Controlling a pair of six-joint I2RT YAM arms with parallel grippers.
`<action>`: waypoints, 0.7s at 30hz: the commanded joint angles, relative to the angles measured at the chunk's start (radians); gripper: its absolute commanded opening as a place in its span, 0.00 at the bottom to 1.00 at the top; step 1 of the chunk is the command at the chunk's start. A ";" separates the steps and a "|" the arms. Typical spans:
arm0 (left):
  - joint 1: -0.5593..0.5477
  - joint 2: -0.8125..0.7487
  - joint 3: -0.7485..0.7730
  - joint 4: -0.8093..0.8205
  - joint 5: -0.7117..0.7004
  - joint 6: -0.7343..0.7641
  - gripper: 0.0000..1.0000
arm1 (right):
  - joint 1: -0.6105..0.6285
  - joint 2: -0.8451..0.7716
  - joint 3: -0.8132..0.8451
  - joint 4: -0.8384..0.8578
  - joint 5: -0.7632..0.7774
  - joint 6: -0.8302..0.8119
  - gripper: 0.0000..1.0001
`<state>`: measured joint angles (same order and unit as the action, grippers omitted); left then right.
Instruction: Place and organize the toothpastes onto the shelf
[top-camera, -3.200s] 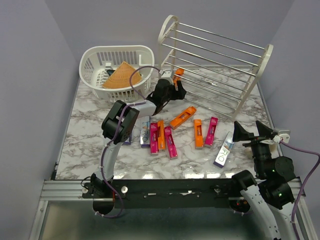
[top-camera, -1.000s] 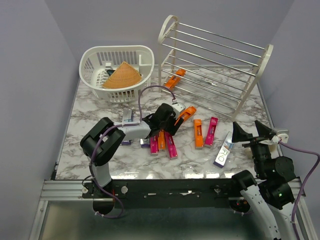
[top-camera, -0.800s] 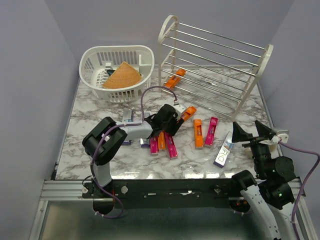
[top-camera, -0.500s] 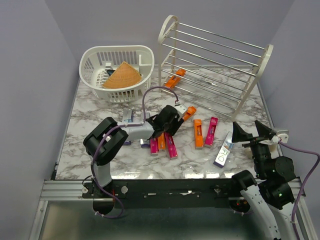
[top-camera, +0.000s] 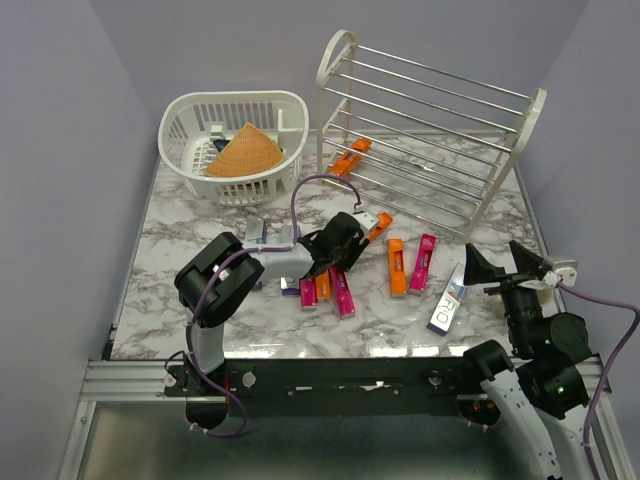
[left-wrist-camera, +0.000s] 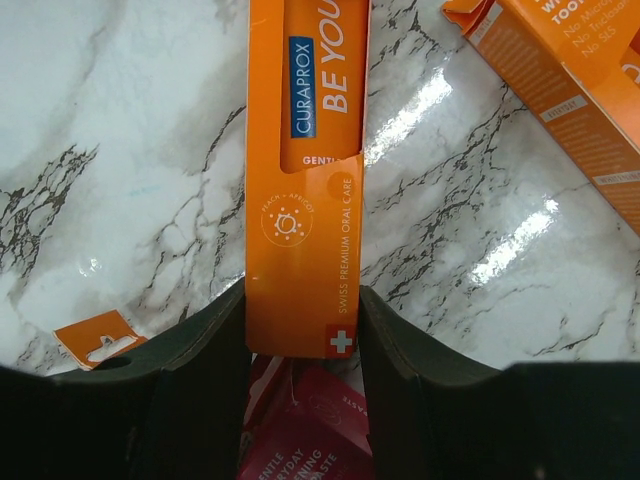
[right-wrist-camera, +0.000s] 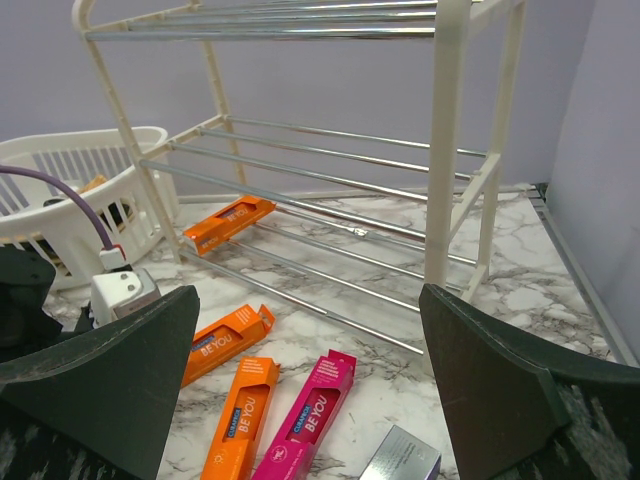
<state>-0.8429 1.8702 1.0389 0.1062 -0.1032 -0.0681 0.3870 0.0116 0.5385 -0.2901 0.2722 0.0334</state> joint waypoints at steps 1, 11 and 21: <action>-0.008 -0.026 0.007 0.000 -0.049 -0.010 0.51 | 0.007 -0.288 0.026 -0.017 -0.016 -0.003 1.00; -0.007 -0.081 -0.004 0.030 -0.095 -0.033 0.43 | 0.007 -0.288 0.026 -0.017 -0.019 0.003 1.00; 0.065 -0.028 0.134 0.020 -0.058 -0.021 0.43 | 0.006 -0.289 0.021 -0.012 -0.024 0.005 1.00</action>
<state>-0.8276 1.8198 1.0668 0.0963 -0.1722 -0.0898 0.3870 0.0116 0.5385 -0.2901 0.2703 0.0341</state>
